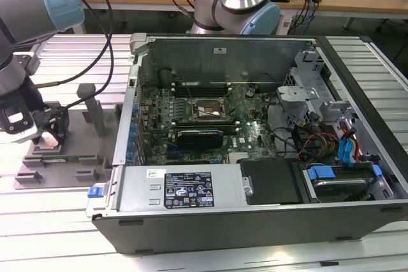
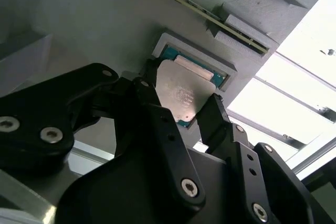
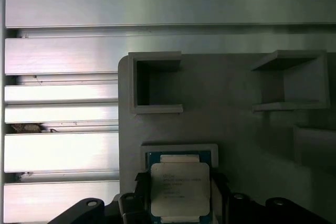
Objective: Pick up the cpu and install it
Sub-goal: 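Pick up the cpu and move it towards the insertion slot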
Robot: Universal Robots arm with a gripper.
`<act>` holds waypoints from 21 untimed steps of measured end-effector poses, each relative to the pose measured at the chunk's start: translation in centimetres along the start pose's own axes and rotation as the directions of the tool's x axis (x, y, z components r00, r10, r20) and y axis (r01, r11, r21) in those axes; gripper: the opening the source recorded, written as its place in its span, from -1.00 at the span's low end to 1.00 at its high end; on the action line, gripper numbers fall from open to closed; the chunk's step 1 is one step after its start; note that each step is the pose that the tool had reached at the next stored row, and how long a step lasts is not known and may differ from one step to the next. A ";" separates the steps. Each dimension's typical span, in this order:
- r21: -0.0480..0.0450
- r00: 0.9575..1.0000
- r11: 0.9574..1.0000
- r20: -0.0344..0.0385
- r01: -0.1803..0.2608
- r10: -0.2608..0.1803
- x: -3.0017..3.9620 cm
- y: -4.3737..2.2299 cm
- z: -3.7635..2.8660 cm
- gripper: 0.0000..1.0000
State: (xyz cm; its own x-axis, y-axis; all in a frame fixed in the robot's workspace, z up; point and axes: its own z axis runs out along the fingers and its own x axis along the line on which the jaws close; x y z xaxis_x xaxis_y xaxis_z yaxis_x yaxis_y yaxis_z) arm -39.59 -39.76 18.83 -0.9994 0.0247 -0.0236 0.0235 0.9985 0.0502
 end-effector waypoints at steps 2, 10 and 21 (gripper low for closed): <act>0.000 1.000 1.000 0.000 0.000 0.000 0.00 0.00 -0.01 0.09; 0.000 1.000 1.000 0.000 0.000 0.000 -0.08 0.41 -3.69 0.09; 0.008 1.000 1.000 0.000 0.000 0.000 -0.09 0.95 -4.46 0.09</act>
State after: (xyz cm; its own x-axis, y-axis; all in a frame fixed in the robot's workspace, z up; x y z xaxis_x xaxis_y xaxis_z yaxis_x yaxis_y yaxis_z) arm -39.60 -39.03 23.34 -0.9994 0.0245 -0.0236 0.0235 0.9988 0.0425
